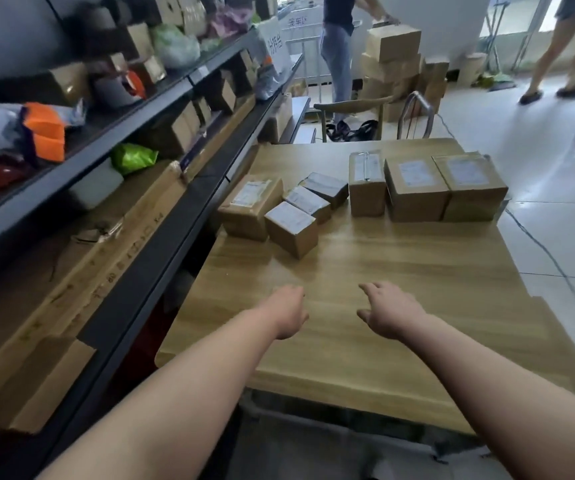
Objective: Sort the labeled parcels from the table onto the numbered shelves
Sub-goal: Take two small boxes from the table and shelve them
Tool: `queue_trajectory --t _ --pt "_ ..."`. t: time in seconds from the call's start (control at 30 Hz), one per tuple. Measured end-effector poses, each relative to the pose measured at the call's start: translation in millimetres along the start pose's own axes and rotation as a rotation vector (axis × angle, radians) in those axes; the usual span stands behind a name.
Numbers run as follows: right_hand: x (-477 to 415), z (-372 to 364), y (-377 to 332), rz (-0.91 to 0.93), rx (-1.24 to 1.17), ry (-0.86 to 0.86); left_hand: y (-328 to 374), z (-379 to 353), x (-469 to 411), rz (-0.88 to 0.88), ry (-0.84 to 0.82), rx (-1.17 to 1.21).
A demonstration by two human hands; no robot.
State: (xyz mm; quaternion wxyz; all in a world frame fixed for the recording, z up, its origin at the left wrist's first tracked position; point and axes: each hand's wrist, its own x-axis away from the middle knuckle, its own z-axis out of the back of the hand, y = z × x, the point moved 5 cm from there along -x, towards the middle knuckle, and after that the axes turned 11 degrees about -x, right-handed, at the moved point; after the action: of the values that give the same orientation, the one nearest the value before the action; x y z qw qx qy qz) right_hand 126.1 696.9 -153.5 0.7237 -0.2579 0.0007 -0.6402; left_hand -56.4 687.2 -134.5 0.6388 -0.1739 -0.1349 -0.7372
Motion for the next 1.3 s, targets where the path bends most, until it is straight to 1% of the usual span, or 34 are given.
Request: queue_trajectory --t 0.13,0.27,0.4,0.53,0.63,0.73,0.83,0.93,1.07,1.13,1.2,1.3 --pt "-55.6 20.5 -11.1 0.096 0.019 -0.001 -25.2 20.3 -34.1 0.126 0.037 0.068" --pt "-89.4 21.4 -28.6 0.155 0.025 -0.045 -51.2 20.3 -49.1 0.213 -0.003 0.077" --pt "-122.2 25.1 -49.2 0.191 0.040 -0.056 -84.8 32.2 -66.0 0.294 0.004 0.126" --pt "-152.4 24.0 -72.1 0.203 0.028 -0.059 -120.2 43.3 -86.7 0.333 0.020 0.178" --pt "-178.6 22.8 -89.3 0.205 0.019 -0.025 -144.3 55.2 -107.5 0.337 0.035 0.212" --pt "-206.8 19.5 -103.7 0.188 0.034 0.018 -162.8 65.8 -131.9 0.312 0.051 0.246" --pt "-236.1 16.2 -114.4 0.122 0.019 0.044 -178.9 76.3 -163.0 0.258 0.058 0.212" --pt "-259.1 19.2 -116.2 0.042 -0.076 0.113 -183.5 83.5 -195.6 0.180 0.091 0.189" --pt "-278.5 35.0 -96.6 -0.037 -0.206 0.265 -171.4 90.3 -230.2 0.061 0.187 0.176" --pt "-284.1 40.7 -79.3 -0.080 -0.253 0.261 -160.8 89.1 -242.7 0.007 0.209 0.166" --pt "-289.2 41.5 -60.1 -0.130 -0.278 0.217 -149.3 83.9 -251.8 -0.033 0.214 0.152" --pt "-299.7 38.5 -37.2 -0.148 -0.222 0.145 -132.6 73.6 -261.8 -0.082 0.202 0.113"
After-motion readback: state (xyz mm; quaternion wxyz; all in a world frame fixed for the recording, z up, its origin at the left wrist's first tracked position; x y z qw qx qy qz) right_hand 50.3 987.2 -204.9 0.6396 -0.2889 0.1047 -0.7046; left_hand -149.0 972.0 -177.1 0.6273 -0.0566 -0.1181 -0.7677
